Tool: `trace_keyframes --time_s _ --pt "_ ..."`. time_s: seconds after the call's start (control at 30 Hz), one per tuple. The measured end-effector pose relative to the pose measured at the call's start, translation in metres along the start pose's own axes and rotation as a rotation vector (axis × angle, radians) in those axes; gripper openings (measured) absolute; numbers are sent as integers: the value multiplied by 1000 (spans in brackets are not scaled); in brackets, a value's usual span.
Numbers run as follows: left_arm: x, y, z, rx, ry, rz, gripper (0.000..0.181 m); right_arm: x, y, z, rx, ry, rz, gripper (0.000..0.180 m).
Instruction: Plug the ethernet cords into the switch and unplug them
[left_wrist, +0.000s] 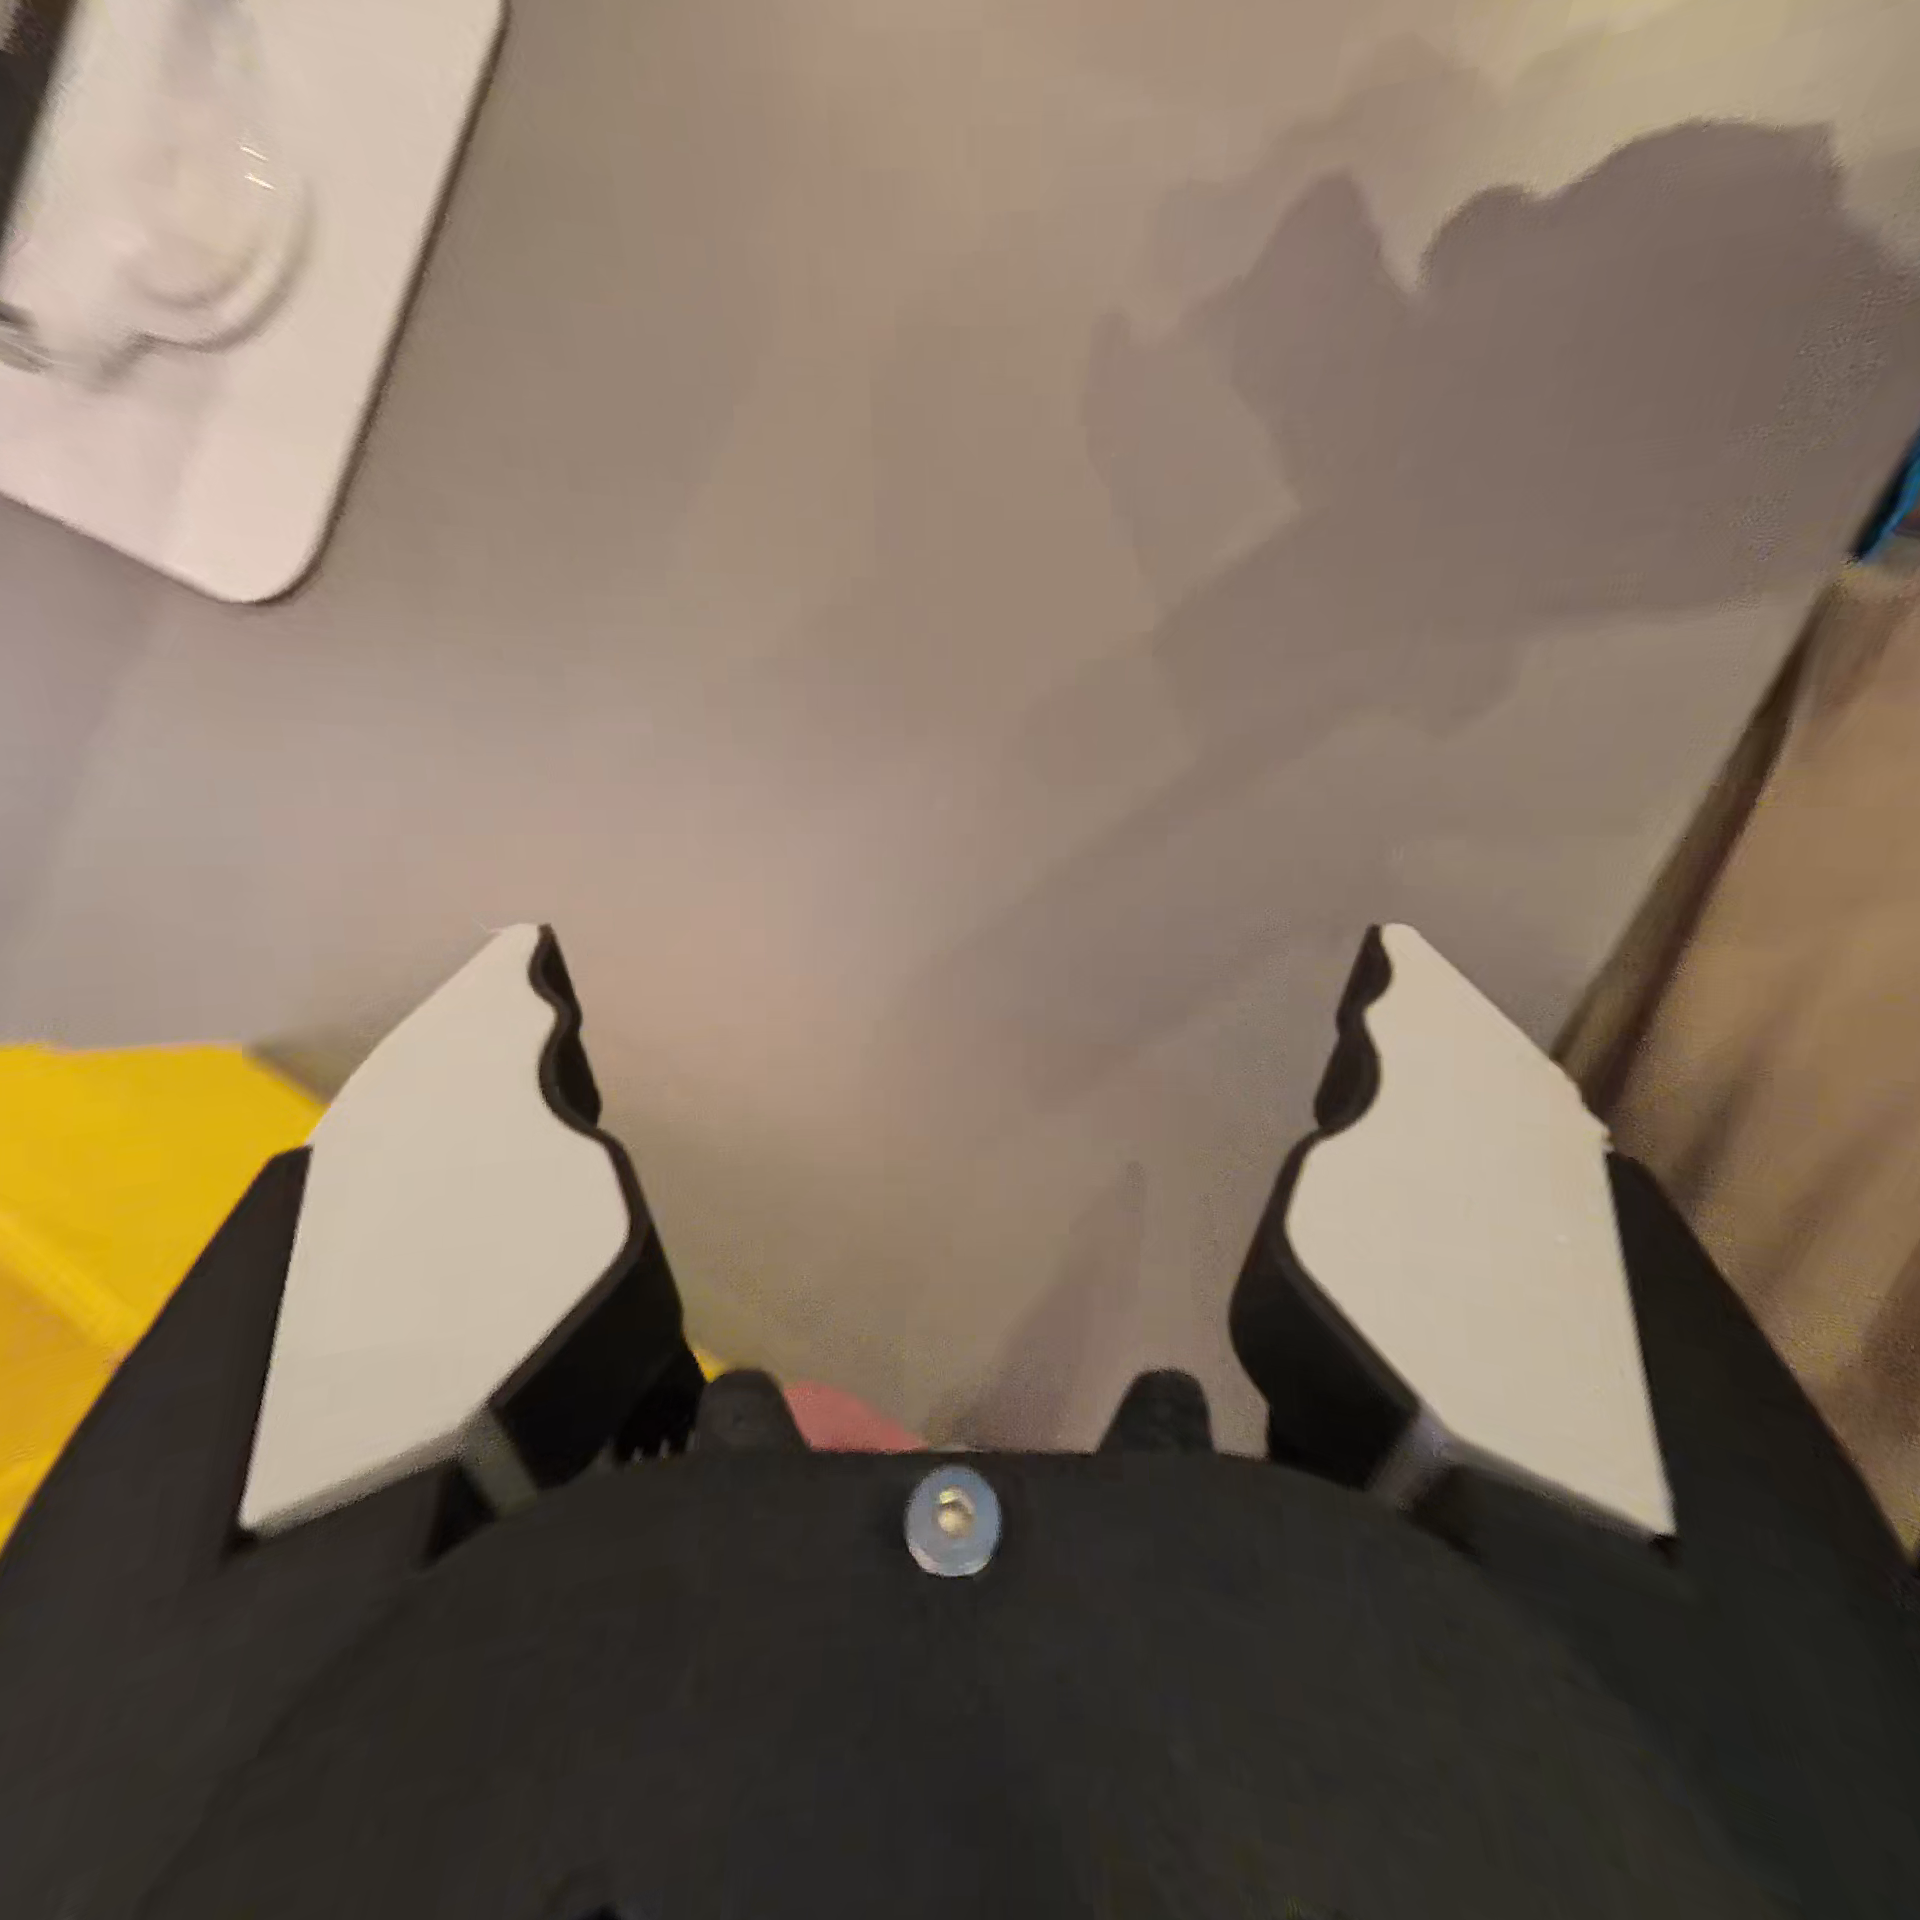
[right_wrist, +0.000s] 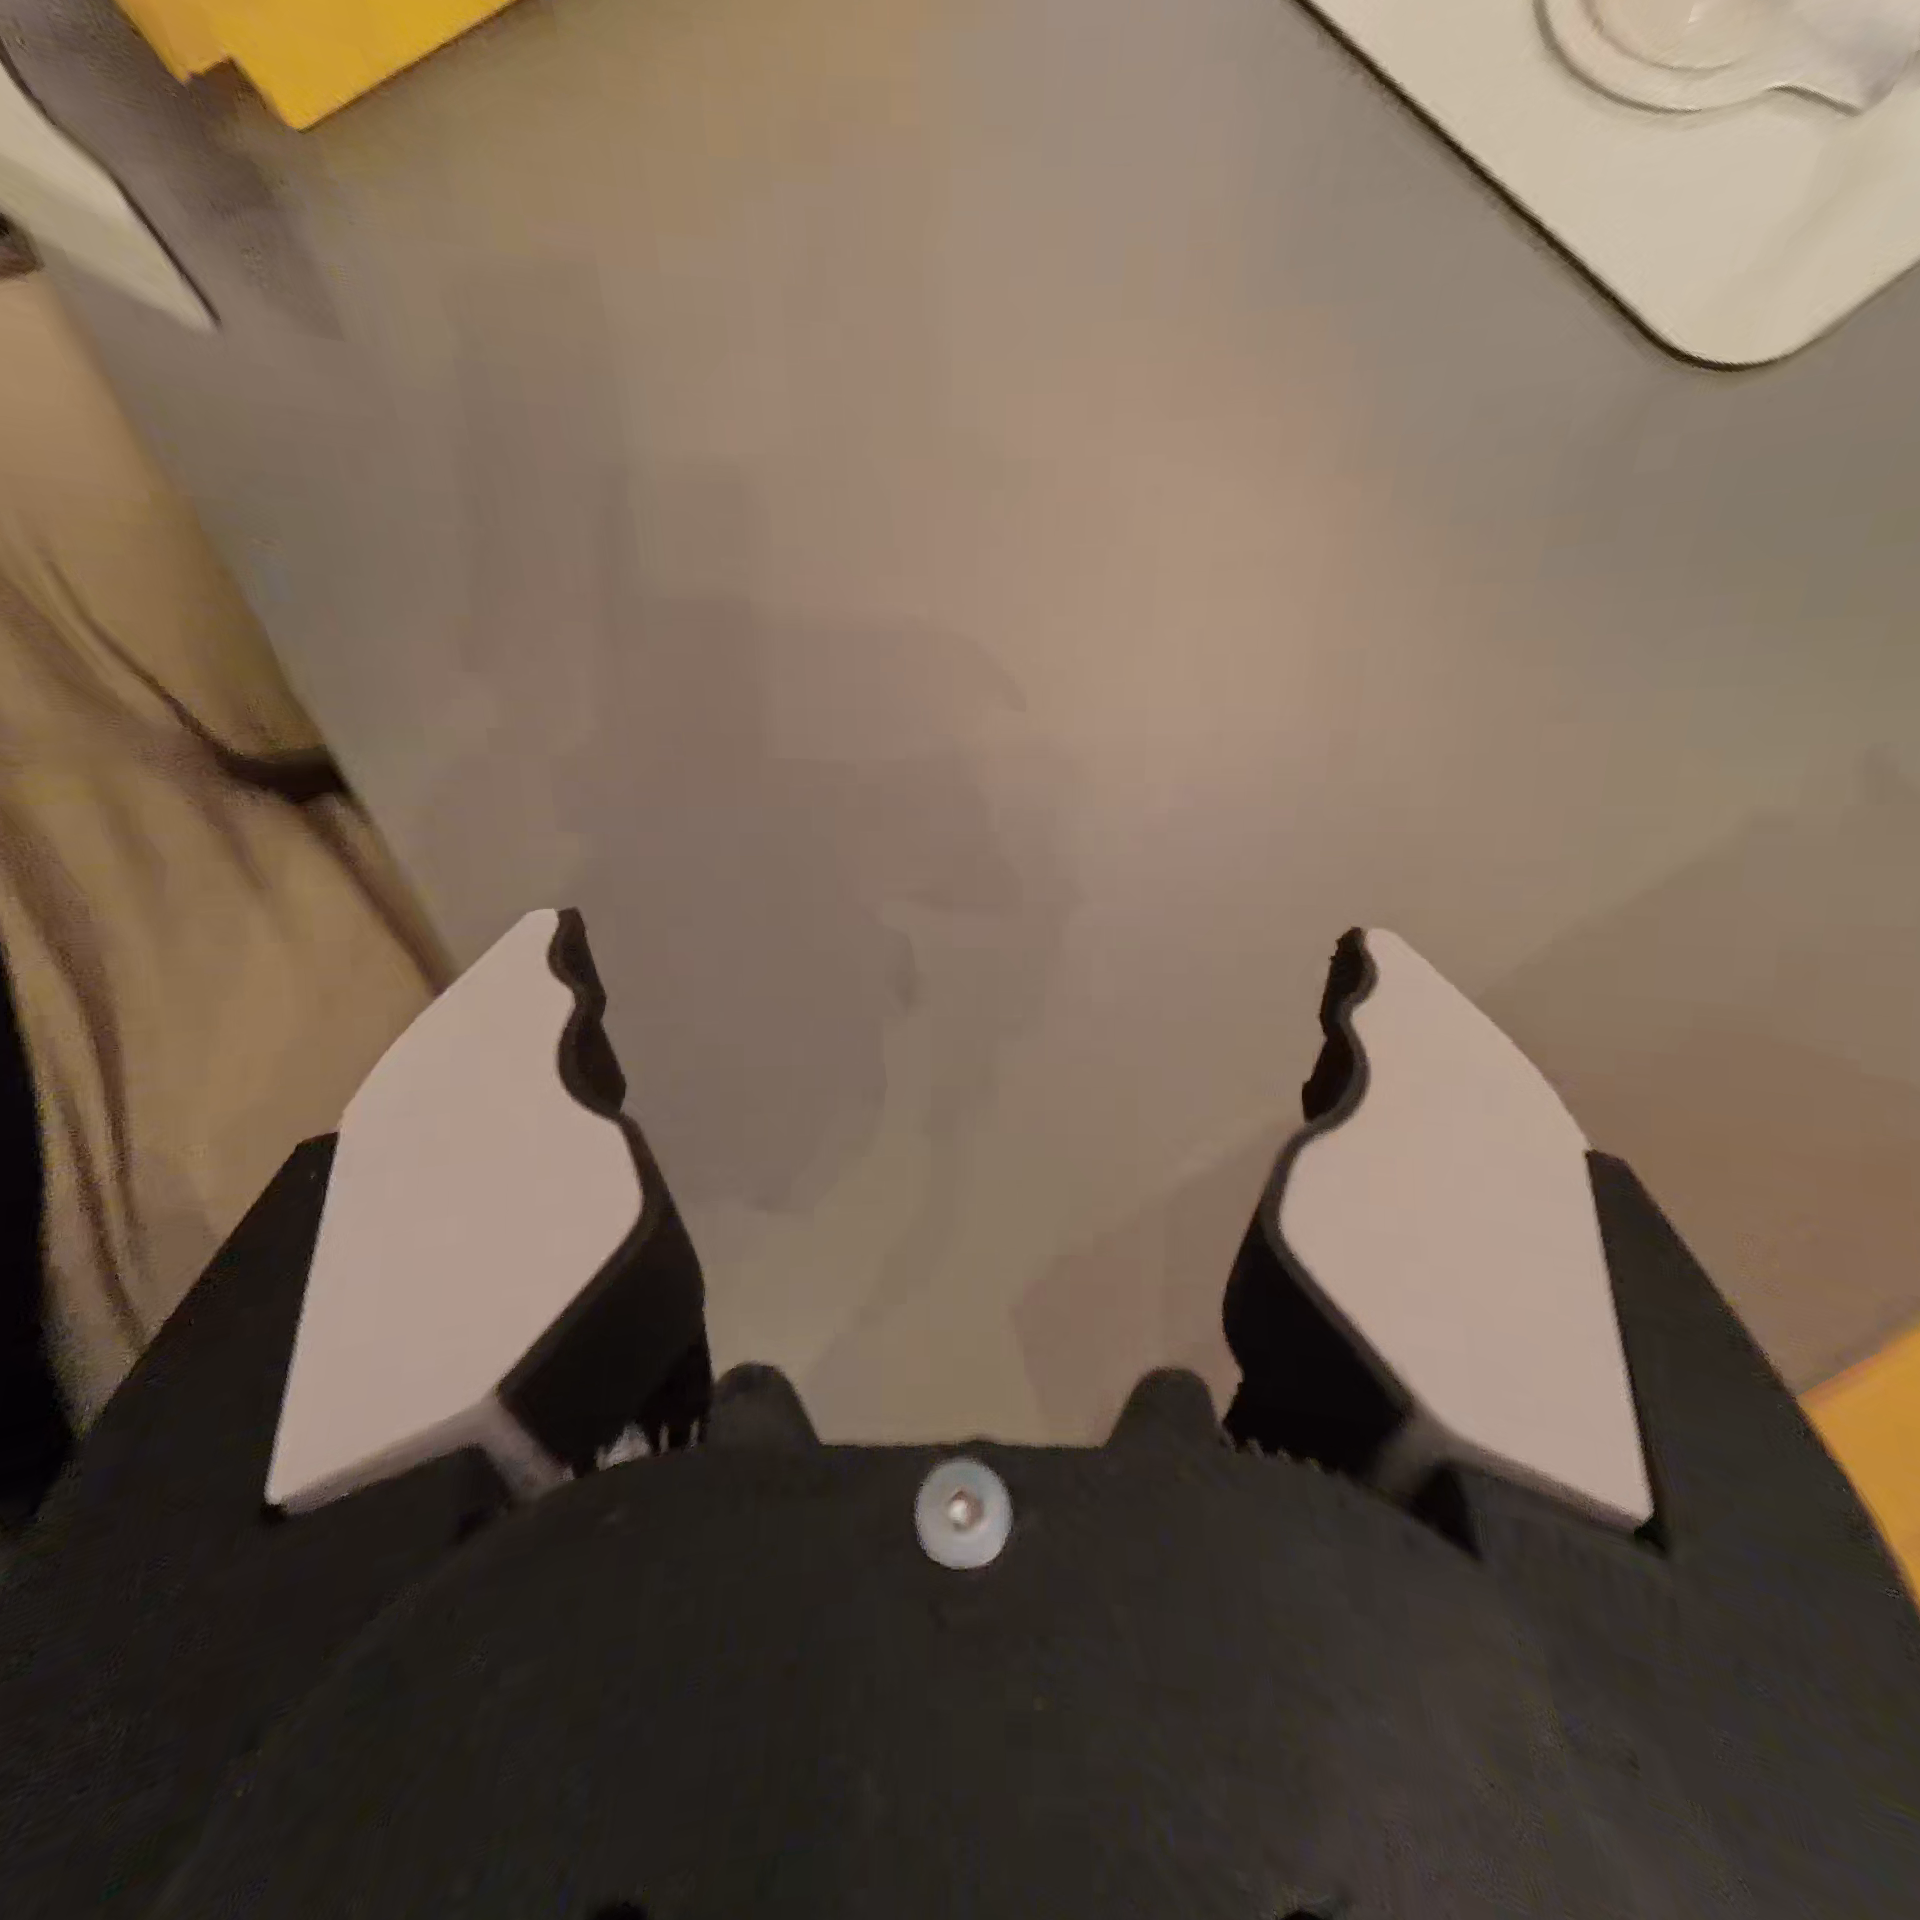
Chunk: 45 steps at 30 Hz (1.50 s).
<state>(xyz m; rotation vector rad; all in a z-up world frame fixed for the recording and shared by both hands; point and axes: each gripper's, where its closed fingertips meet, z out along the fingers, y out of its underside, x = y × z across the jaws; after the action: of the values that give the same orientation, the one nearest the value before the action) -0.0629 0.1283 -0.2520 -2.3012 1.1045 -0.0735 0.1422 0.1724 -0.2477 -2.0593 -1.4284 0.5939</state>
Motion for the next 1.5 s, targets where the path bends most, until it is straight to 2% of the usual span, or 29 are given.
trace_keyframes --time_s 0.13,0.23,0.27,0.3,0.4,0.47,0.63,0.77,0.87,0.97,1.17,1.23,1.3,1.5 --pt "-10 -13 73 -38 98 -166 146 16 -11 62 8 -77 82 132" --pt "-19 -9 116 -72 87 -220 146 46 -8 94 -9 22 73 138" --pt "-26 -7 126 -102 31 -245 147 50 -4 104 -32 24 80 141" --pt "-25 -11 129 -92 47 -254 147 50 -2 112 -41 8 100 139" --pt "-28 -17 135 -55 64 -273 147 53 -6 123 -15 7 107 140" --pt "-29 -18 135 -29 57 -277 146 79 -7 128 0 181 121 117" --pt "-29 -16 133 14 22 -318 146 78 -5 128 4 192 118 126" --pt "-29 -14 131 23 -6 -358 146 74 -2 125 2 185 115 123" --pt "-30 -13 131 40 -28 -382 146 77 1 118 -25 199 135 101" --pt "-30 -12 130 48 -42 -398 146 81 1 116 -5 197 126 93" --pt "-31 -10 128 55 -59 -420 146 84 4 113 25 221 144 97" --pt "-31 -10 128 58 -60 -423 146 77 5 115 20 195 127 111" --pt "-31 -10 128 58 -61 -423 146 75 4 116 18 182 113 111" --pt "-31 -9 128 59 -61 -423 146 78 4 119 -2 193 128 130"
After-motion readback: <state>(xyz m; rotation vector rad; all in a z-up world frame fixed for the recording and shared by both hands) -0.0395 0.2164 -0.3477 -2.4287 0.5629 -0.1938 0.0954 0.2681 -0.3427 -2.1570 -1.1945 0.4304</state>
